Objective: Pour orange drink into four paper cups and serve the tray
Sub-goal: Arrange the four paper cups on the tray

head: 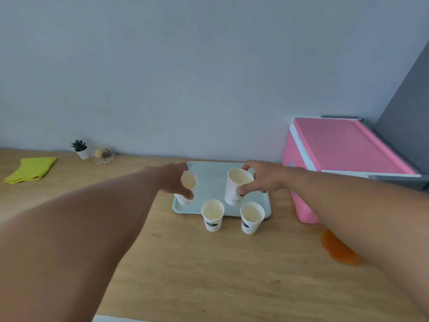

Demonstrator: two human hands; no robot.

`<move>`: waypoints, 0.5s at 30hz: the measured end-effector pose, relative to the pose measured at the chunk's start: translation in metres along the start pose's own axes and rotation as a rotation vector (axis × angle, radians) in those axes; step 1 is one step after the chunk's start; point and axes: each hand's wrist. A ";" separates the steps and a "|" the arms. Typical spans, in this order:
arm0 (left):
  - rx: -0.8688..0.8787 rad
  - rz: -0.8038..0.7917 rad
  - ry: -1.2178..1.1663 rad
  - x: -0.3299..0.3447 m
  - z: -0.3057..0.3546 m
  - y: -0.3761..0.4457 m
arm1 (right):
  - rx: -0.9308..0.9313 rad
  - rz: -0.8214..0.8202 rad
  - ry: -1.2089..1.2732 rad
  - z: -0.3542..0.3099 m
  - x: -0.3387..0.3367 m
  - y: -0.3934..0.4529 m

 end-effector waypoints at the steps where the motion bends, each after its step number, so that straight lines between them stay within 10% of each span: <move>1: -0.006 0.007 0.004 -0.002 0.001 0.003 | 0.001 0.008 -0.002 0.003 -0.002 0.004; 15: 0.097 -0.034 -0.042 0.007 -0.013 0.087 | 0.077 0.107 -0.117 0.026 0.011 0.079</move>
Point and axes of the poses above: each hand's wrist, its own y-axis towards the middle knuckle, its own x-axis out of the palm, z = x × y
